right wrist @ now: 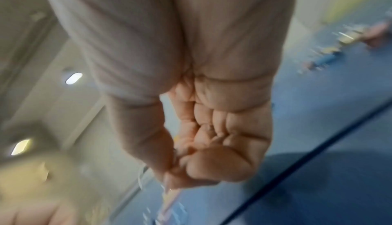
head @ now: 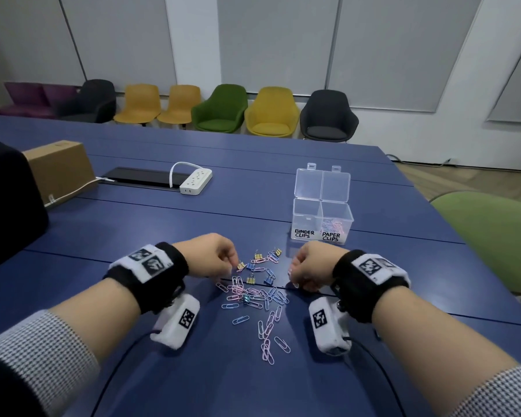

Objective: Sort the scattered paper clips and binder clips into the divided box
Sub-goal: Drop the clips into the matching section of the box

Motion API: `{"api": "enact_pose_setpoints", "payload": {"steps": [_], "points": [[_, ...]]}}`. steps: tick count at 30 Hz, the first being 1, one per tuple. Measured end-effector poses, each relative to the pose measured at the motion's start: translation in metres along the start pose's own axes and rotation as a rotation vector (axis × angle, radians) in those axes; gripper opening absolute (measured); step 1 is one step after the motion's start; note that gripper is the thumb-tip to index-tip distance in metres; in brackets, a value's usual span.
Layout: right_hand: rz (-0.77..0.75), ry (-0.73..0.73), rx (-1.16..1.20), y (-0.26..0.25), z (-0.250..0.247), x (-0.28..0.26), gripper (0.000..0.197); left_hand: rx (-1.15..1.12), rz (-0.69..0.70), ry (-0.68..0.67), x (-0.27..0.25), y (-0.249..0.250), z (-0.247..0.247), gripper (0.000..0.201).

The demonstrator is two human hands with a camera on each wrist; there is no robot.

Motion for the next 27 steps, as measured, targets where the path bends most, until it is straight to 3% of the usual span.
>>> {"api": "enact_pose_setpoints", "payload": {"steps": [3, 6, 10, 12, 14, 17, 20, 24, 27], "points": [[-0.063, -0.051, 0.710, 0.010, -0.006, -0.002, 0.021, -0.810, -0.063, 0.040, -0.004, -0.010, -0.008, 0.022], [-0.131, -0.064, 1.205, 0.010, -0.010, -0.005, 0.020, -1.185, -0.158, 0.109, -0.001, -0.019, -0.012, 0.024], [-0.204, -0.050, 1.620, 0.010, -0.006, -0.002, 0.009, -1.193, -0.255, 0.105, 0.008, -0.023, -0.008, 0.027], [-0.252, -0.118, 1.722, 0.011, -0.002, 0.007, 0.035, -1.090, -0.277, 0.096, 0.014, -0.019, -0.005, 0.028], [-0.241, -0.196, 1.730, 0.007, 0.001, 0.013, 0.037, -0.984, -0.308, 0.061, 0.019, -0.016, -0.003, 0.023], [-0.054, -0.183, 1.531, -0.002, 0.005, 0.021, 0.025, -0.513, -0.253, -0.004, 0.029, -0.014, -0.003, 0.012], [0.019, -0.077, 1.038, -0.009, 0.004, 0.027, 0.033, 0.009, -0.220, -0.021, 0.034, -0.005, -0.003, 0.017], [-0.068, 0.105, 0.081, -0.023, 0.002, 0.024, 0.024, 0.308, -0.181, -0.008, 0.041, 0.010, 0.002, 0.016], [-0.136, 0.175, -0.335, -0.032, 0.000, 0.026, 0.030, 0.335, -0.167, 0.009, 0.046, 0.017, 0.000, 0.010]]}}
Point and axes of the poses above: each hand's wrist, its own x-axis towards the middle knuckle, its own z-axis out of the palm, y = z × x, the point moved 2 cm from there along x, towards the middle knuckle, and after that the axes turned 2 degrees about -x, right-handed, at the moved point
